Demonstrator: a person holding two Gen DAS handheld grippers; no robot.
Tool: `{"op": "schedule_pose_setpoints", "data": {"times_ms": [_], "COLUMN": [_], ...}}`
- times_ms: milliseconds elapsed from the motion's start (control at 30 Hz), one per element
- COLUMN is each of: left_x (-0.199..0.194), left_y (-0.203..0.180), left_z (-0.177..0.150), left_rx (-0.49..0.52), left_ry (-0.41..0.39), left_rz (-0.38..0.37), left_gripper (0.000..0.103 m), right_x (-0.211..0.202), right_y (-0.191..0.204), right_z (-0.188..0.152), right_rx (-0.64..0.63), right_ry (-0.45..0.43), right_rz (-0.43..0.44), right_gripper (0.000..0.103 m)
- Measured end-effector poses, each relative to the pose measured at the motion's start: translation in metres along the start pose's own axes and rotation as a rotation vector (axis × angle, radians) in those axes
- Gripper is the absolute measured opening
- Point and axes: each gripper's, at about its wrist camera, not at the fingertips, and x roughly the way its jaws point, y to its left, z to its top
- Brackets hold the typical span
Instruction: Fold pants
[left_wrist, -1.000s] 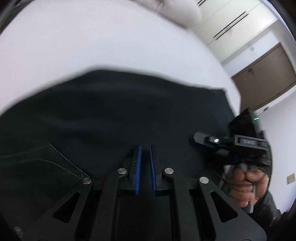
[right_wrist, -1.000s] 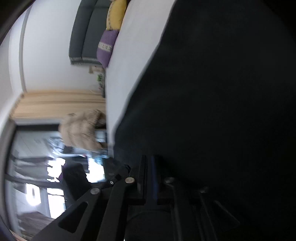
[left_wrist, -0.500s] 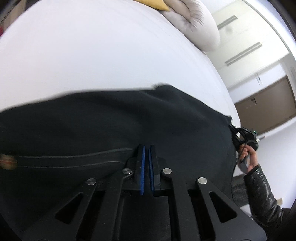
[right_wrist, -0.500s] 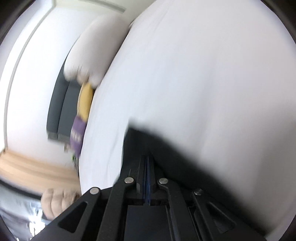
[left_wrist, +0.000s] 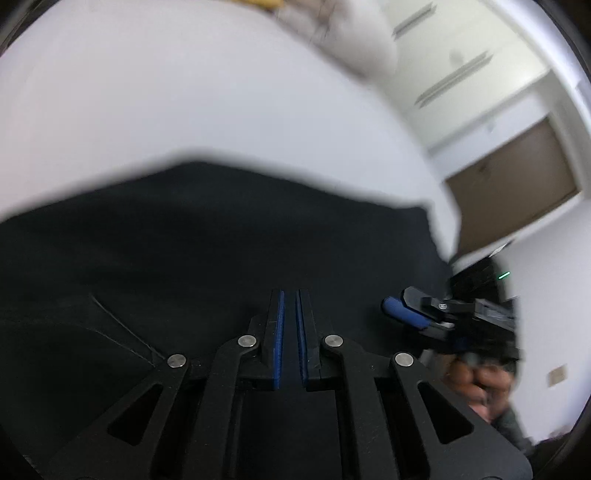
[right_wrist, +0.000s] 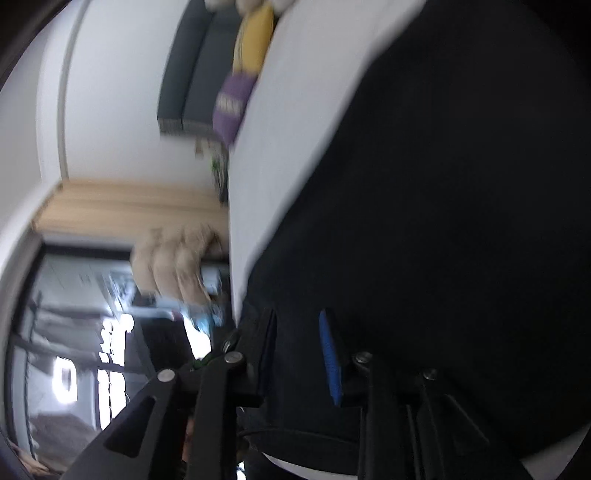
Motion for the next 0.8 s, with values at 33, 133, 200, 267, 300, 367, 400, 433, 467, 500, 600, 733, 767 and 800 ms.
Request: {"op": "schedule_pose_setpoints", "data": {"times_ms": [33, 133, 200, 267, 300, 367, 400, 433, 467, 500, 600, 733, 767, 800], "left_x": [0.008, -0.005, -0.016, -0.021, -0.026, -0.033, -0.037, -0.038, -0.041, -0.043, -0.046, -0.046, -0.055, -0.051], "left_y": [0.010, 0.033, 0.044, 0.045, 0.047, 0.052, 0.055, 0.056, 0.055, 0.053, 0.046, 0.014, 0.014, 0.009], "left_z": [-0.008, -0.016, -0.017, -0.015, -0.016, -0.019, -0.019, -0.023, -0.026, -0.027, -0.027, -0.016, -0.017, -0.017], "left_rx": [-0.011, -0.075, -0.107, -0.114, -0.120, -0.145, -0.152, -0.158, -0.169, -0.181, -0.181, -0.139, -0.122, -0.110], "left_ry": [0.027, -0.021, -0.038, -0.055, -0.063, -0.077, -0.084, -0.090, -0.094, -0.098, -0.116, -0.113, -0.099, -0.085], "left_rz": [0.016, -0.029, -0.020, 0.008, 0.021, 0.036, 0.044, 0.057, 0.070, 0.076, 0.096, 0.056, 0.059, 0.074], "left_gripper": [0.006, 0.006, 0.006, 0.006, 0.006, 0.006, 0.006, 0.006, 0.006, 0.006, 0.006, 0.006, 0.006, 0.006], "right_x": [0.006, -0.010, -0.049, -0.104, -0.141, -0.210, -0.232, -0.254, -0.274, -0.287, -0.296, -0.266, -0.258, -0.261], "right_y": [-0.007, -0.031, -0.047, -0.069, -0.083, -0.105, -0.108, -0.108, -0.102, -0.094, -0.078, -0.082, -0.092, -0.102], "right_z": [0.000, 0.011, 0.036, 0.052, 0.060, 0.075, 0.074, 0.070, 0.063, 0.053, 0.030, 0.013, 0.017, 0.016], "right_rx": [-0.012, 0.078, 0.080, 0.114, 0.131, 0.206, 0.239, 0.252, 0.238, 0.219, 0.179, 0.230, 0.264, 0.301], "right_ry": [-0.008, -0.062, -0.175, -0.300, -0.370, -0.534, -0.589, -0.635, -0.672, -0.698, -0.707, -0.669, -0.656, -0.634], "right_rz": [-0.025, 0.007, -0.028, -0.081, -0.122, -0.230, -0.268, -0.287, -0.280, -0.275, -0.248, -0.192, -0.181, -0.180], "right_gripper": [0.010, 0.000, 0.000, 0.000, 0.000, 0.000, 0.003, 0.015, 0.039, 0.051, 0.073, 0.073, 0.073, 0.073]}}
